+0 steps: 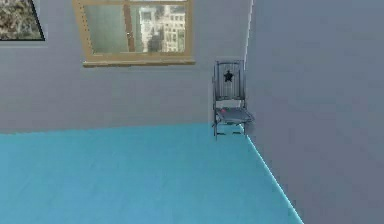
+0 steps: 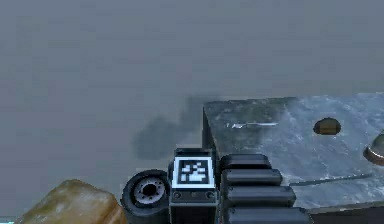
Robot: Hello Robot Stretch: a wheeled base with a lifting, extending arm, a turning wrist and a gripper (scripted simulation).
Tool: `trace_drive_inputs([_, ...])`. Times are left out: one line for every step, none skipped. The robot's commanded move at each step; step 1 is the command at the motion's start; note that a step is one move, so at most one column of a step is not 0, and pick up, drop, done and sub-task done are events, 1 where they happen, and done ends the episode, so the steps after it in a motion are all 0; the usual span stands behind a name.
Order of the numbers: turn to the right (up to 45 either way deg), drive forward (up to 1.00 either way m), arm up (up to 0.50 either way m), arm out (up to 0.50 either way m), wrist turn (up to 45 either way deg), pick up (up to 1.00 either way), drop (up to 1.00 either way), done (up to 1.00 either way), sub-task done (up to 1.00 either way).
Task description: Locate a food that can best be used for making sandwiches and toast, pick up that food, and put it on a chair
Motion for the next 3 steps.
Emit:
trace_drive_inputs([-45.0,0.00,0.00,0.00,0.0,0.00,0.00,0.00,0.00])
trace_drive_inputs([-33.0,0.00,0.00,0.00,0.0,0.00,0.00,0.00,0.00])
trace_drive_inputs([0.0,1.00,0.00,0.00,0.0,0.00,0.00,0.00,0.00])
